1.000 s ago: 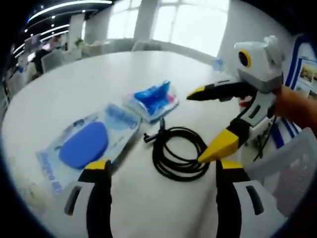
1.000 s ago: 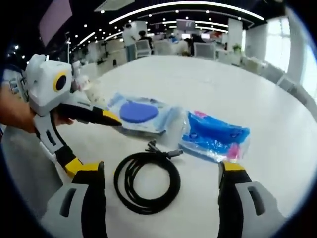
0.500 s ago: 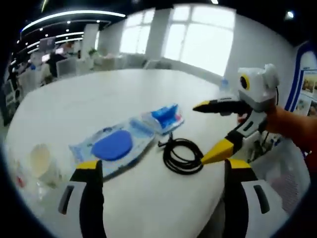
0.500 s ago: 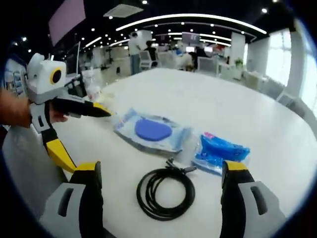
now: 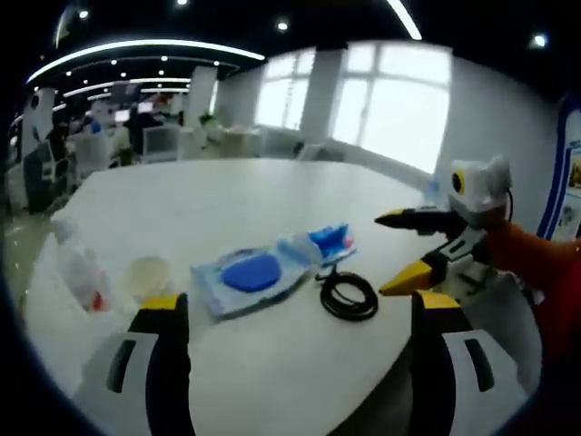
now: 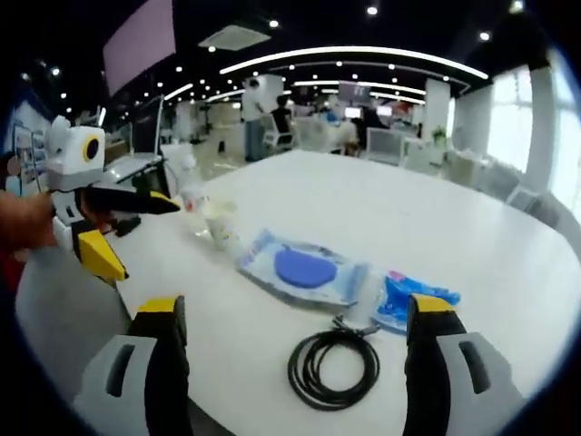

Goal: Arrange the tabletop items into an orderly group along one side of the table until the central work area is clear of visible clutter.

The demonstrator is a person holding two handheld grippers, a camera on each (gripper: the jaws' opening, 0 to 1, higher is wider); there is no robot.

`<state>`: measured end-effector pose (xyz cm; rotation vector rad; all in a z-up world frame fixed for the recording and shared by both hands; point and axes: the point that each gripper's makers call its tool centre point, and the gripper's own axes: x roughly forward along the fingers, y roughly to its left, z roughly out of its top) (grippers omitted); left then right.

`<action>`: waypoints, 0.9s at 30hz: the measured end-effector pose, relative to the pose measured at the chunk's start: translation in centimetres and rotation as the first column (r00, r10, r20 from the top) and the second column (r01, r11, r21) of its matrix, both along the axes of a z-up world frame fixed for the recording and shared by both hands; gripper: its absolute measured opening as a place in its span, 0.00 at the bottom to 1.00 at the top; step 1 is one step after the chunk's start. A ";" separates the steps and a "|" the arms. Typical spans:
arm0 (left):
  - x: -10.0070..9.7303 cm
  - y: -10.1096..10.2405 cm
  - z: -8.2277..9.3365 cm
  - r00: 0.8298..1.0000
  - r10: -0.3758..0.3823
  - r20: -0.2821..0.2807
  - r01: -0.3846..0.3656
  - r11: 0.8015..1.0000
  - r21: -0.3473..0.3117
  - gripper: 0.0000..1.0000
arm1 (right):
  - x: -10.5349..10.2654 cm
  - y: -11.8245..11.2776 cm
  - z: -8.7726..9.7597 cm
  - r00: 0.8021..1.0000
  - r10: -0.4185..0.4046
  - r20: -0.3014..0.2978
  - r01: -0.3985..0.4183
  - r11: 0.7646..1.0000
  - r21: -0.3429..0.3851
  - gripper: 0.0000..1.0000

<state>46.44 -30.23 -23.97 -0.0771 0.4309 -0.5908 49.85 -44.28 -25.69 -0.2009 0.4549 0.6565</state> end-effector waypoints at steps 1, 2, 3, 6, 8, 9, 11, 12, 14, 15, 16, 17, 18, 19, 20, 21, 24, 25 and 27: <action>-0.2 0.1 0.2 1.000 0.003 0.003 -0.003 1.000 0.003 0.99 | -0.2 -0.1 0.1 1.000 -0.004 0.003 0.004 1.000 0.002 0.99; -0.5 0.3 0.4 1.000 0.008 0.015 -0.008 1.000 0.008 0.99 | -0.3 -0.1 0.3 1.000 -0.008 0.007 0.008 1.000 0.004 0.99; -0.7 0.4 0.6 1.000 0.013 0.024 -0.013 1.000 0.011 0.99 | -0.3 -0.2 0.4 1.000 -0.013 0.013 0.013 1.000 0.007 0.99; -1.1 1.3 0.8 0.998 0.036 0.042 -0.037 0.999 0.019 0.99 | -0.4 -0.7 0.5 0.999 -0.031 0.023 0.031 0.999 0.015 0.99; -1.2 2.0 0.4 0.997 0.055 0.045 -0.056 0.998 0.027 0.99 | -0.6 -1.0 0.3 0.999 -0.040 0.024 0.040 0.999 0.018 0.99; -1.2 2.3 -0.1 0.997 0.066 0.039 -0.068 0.997 0.039 0.99 | -0.7 -1.0 0.0 0.999 -0.039 0.018 0.039 0.999 0.015 0.99; -1.2 2.6 -0.7 0.997 0.075 0.027 -0.076 0.996 0.038 0.99 | -0.9 -1.0 -0.4 0.999 -0.036 0.014 0.036 0.999 0.009 0.99; -1.2 2.7 -1.0 0.997 0.079 0.012 -0.079 0.997 0.026 0.99 | -0.9 -1.0 -0.7 0.999 -0.035 0.012 0.035 0.999 0.005 0.99; -1.2 2.7 -0.9 0.996 0.085 0.004 -0.085 0.996 0.011 0.99 | -1.1 -0.9 -0.9 0.999 -0.035 0.005 0.035 0.999 0.007 0.99; -1.1 2.8 -0.8 0.996 0.087 0.015 -0.087 0.996 0.016 0.99 | -1.1 -0.9 -0.9 0.999 -0.035 0.005 0.035 0.999 0.009 0.99; -1.0 2.9 -0.7 0.996 0.092 0.020 -0.092 0.996 0.020 0.98 | -1.1 -0.9 -0.9 0.999 -0.036 0.003 0.036 0.999 0.007 0.99; -1.0 3.0 -0.7 0.995 0.095 0.020 -0.096 0.995 0.018 0.98 | -1.1 -1.0 -0.9 0.999 -0.037 0.004 0.037 0.999 0.008 0.99; -1.0 3.1 -0.7 0.995 0.097 0.016 -0.098 0.995 0.013 0.98 | -1.0 -1.0 -0.9 0.999 -0.039 0.005 0.039 0.999 0.009 0.99; -1.0 3.1 -0.8 0.995 0.099 0.011 -0.099 0.995 0.011 0.98 | -1.0 -1.1 -0.9 0.999 -0.041 0.005 0.041 0.999 0.012 0.99; -1.1 3.1 -0.8 0.995 0.099 0.011 -0.100 0.995 0.011 0.98 | -1.0 -1.1 -0.8 0.999 -0.041 0.006 0.041 0.999 0.015 0.99; -1.1 3.1 -0.8 0.995 0.099 0.013 -0.099 0.995 0.010 0.98 | -1.0 -1.1 -0.9 0.999 -0.041 0.006 0.041 0.999 0.016 0.99; -1.2 3.1 -0.7 0.995 0.100 0.014 -0.100 0.995 0.009 0.97 | -1.1 -1.0 -0.9 0.999 -0.038 0.004 0.038 0.999 0.013 0.99; -1.2 3.1 -0.8 0.995 0.100 0.011 -0.100 0.995 0.008 0.97 | -1.1 -0.8 -1.0 0.999 -0.035 0.002 0.035 0.999 0.013 0.99; -1.1 3.2 -0.8 0.995 0.104 0.011 -0.104 0.995 0.005 0.97 | -1.1 -0.8 -1.0 0.999 -0.032 0.004 0.032 0.999 0.010 0.99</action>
